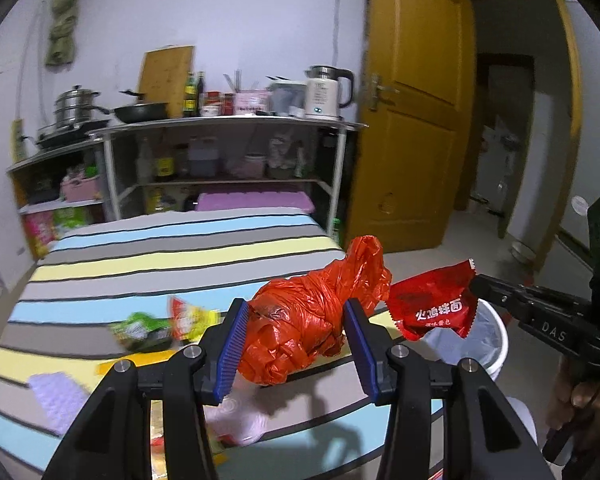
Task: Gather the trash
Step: 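Open the left gripper over the bin to drop the red bag, then move the left gripper back over the table toward the clear cup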
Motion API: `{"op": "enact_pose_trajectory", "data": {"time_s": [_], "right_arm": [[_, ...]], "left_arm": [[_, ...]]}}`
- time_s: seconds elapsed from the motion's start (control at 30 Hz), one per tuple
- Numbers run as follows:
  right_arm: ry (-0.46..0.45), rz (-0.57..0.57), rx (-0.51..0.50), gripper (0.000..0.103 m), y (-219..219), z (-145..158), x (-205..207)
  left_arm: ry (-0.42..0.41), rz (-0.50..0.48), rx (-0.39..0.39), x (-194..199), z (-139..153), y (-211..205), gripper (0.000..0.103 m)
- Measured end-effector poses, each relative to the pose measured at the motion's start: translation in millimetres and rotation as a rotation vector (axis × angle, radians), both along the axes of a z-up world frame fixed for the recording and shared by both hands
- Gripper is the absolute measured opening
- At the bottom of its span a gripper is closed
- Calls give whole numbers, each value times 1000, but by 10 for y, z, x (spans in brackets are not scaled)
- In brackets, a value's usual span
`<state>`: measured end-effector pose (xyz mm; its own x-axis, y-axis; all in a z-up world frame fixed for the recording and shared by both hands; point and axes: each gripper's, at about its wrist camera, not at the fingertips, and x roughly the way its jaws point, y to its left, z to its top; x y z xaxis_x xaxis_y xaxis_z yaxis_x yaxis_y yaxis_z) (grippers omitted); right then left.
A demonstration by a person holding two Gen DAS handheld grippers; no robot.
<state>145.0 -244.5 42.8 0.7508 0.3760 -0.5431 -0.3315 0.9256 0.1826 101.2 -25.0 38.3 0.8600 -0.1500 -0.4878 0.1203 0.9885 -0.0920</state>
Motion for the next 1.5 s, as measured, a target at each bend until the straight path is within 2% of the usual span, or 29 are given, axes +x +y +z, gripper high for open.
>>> {"op": "enact_pose_trajectory", "data": {"time_s": [0.37,0.73,1.1,1.3,1.5], "right_arm": [[59,-161,11,0,-764,-232,42],[147,-239,31,0,-1165,-542,161],[230,-253,54,2,-1312,-804,242],[226,-251,48,2,-1294,-814,229],[196,-237,39,9,-1244,-701,177]], "left_arm": [[50,-182,8,382,-182,-903,49],[119,-287,34,692,-449,-1458,49],[194,-326,31,857,-695,-1614,51],[202,-324,21,882,-725,-1597,51],[185,-311,-12,841,-655,-1485,51]]}}
